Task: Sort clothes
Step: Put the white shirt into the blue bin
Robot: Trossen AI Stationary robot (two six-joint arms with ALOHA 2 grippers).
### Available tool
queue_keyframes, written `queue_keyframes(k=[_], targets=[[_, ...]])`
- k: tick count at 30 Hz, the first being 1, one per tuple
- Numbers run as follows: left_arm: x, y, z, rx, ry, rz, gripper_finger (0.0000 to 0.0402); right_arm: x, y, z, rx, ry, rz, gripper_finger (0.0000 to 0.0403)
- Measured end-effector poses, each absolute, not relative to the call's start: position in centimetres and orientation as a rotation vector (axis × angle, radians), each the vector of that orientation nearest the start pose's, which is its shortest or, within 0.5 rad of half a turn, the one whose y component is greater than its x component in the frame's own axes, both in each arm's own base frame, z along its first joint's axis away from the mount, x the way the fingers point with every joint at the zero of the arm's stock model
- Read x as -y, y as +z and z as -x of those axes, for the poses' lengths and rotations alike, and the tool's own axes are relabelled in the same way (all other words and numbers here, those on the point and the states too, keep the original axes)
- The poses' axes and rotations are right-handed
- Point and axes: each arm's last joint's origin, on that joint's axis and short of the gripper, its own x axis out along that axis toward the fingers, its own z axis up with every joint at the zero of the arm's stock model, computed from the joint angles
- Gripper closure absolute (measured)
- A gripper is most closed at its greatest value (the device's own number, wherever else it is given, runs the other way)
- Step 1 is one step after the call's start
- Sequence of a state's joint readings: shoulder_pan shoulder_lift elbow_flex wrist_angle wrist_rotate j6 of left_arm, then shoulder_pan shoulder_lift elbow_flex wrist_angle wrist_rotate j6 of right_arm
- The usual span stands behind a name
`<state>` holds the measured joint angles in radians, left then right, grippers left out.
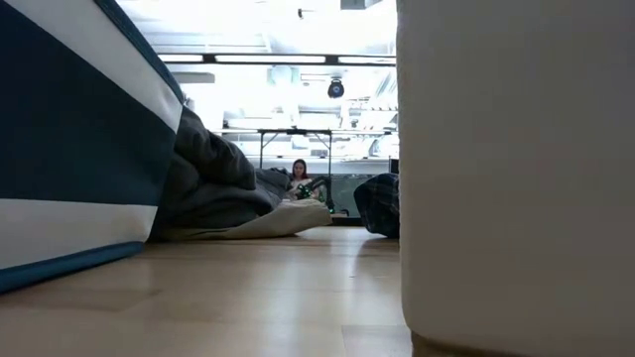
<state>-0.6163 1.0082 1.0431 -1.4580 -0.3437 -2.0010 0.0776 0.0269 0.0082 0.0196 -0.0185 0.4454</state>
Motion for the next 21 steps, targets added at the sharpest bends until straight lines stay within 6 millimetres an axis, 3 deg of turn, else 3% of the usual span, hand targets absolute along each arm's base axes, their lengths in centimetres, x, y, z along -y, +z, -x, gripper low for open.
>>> queue_keyframes(k=[3,9,21], targets=[[7.2,29.4,-11.5,-1.008,1.112,1.001,0.0183,-0.8,16.6,-9.9,-0.020,0.095,-0.445,0.0402],[7.7,27.6,-12.5,-1.006,1.211,1.011,0.0183,-0.8,16.6,-9.9,-0.020,0.095,-0.445,0.0402],[7.7,24.0,-13.5,-0.952,1.257,1.049,0.0195,-0.8,16.6,-9.9,-0.022,0.094,-0.445,0.0402]])
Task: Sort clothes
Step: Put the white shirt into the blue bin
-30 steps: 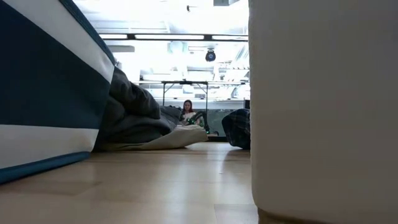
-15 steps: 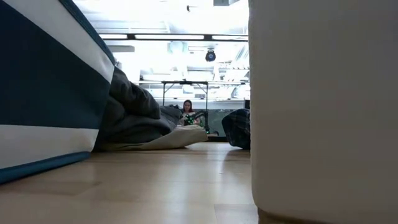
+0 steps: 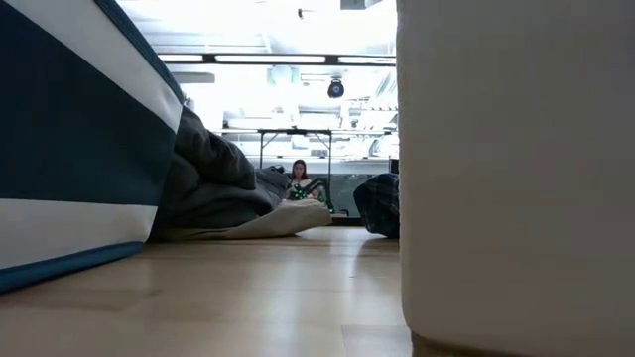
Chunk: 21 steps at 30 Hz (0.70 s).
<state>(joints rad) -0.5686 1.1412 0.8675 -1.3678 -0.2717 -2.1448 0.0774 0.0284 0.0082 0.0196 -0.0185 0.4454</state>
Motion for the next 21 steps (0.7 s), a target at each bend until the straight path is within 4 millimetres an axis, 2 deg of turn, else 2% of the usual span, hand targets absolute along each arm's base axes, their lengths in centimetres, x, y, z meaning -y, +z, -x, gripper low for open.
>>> queue_keyframes(k=[3,7,10,14,18,21], targets=[[7.7,23.1,-13.6,-0.953,1.246,1.051,0.0244,-0.8,16.6,-9.9,-0.022,0.094,-0.445,0.0402],[7.9,23.1,-13.9,-0.938,1.194,1.042,0.0371,-0.8,16.6,-9.9,-0.022,0.094,-0.445,0.0402],[7.8,24.2,-14.1,-0.884,1.139,1.057,0.0391,-0.8,16.6,-9.9,-0.023,0.094,-0.445,0.0402],[8.0,28.7,-14.5,-0.745,0.964,1.034,0.0398,-0.8,16.6,-9.9,-0.023,0.094,-0.445,0.0402],[8.3,35.3,-15.0,-0.534,0.706,0.921,0.0400,-0.8,16.6,-9.9,-0.023,0.094,-0.445,0.0402],[9.2,40.0,-15.4,-0.472,0.414,0.804,0.0400,-0.8,16.6,-9.9,-0.023,0.094,-0.445,0.0402]])
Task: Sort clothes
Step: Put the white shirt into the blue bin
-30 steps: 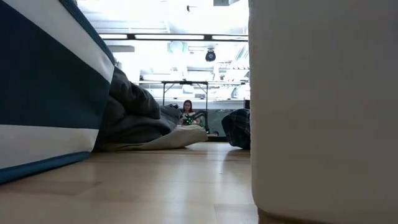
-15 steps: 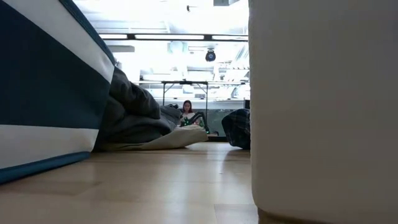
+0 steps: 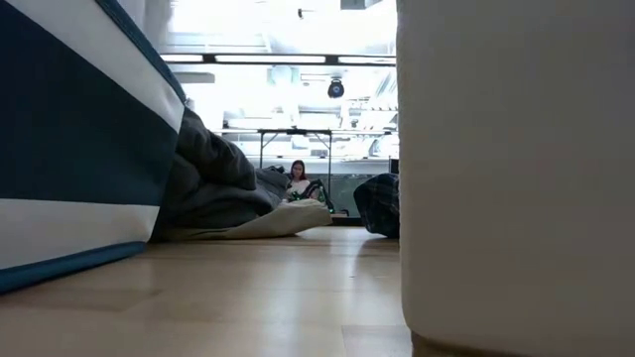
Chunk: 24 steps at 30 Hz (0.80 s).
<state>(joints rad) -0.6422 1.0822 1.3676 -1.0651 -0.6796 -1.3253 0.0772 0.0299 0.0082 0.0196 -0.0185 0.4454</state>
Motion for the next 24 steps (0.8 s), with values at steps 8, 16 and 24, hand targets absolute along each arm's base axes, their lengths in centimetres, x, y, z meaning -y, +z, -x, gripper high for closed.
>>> queue_keyframes(k=[8,16,24], targets=[[14.8,46.6,-14.8,-0.373,-0.432,0.852,0.0401,-0.8,16.6,-9.9,-0.023,0.094,-0.445,0.0402],[17.9,40.1,-12.0,-0.957,-0.048,0.910,0.0401,-0.8,16.6,-9.9,-0.023,0.094,-0.445,0.0402],[19.6,34.5,-9.0,-1.570,0.381,0.791,0.0402,-0.8,16.6,-9.9,-0.023,0.094,-0.445,0.0402]])
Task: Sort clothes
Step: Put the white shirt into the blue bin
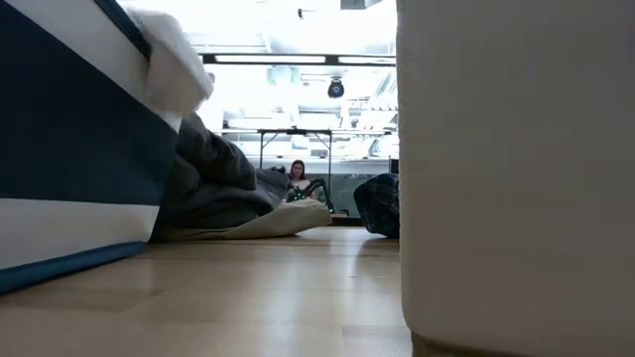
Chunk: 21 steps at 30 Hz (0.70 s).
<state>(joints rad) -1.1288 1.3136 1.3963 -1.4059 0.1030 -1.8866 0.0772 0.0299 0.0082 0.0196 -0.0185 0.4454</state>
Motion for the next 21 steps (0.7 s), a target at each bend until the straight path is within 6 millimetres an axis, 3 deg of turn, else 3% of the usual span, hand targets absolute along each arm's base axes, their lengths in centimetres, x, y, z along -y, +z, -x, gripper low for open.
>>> queue_keyframes(k=[4,8,12,17,21], targets=[[21.2,31.5,-9.5,-1.688,0.373,0.822,0.0401,-0.8,16.6,-9.9,-0.023,0.094,-0.445,0.0402],[22.3,28.8,-11.6,-1.615,0.279,0.962,0.0401,-0.8,16.6,-9.9,-0.023,0.094,-0.445,0.0402],[21.4,26.7,-13.7,-1.424,0.335,1.026,0.0401,-0.8,16.6,-9.9,-0.023,0.094,-0.445,0.0402],[19.9,22.3,-14.2,-1.493,0.485,0.940,0.0400,-0.8,16.6,-9.9,-0.025,0.094,-0.445,0.0402],[20.1,20.2,-14.9,-1.486,0.402,0.915,0.0378,-0.8,16.6,-9.9,-0.025,0.094,-0.445,0.0402]])
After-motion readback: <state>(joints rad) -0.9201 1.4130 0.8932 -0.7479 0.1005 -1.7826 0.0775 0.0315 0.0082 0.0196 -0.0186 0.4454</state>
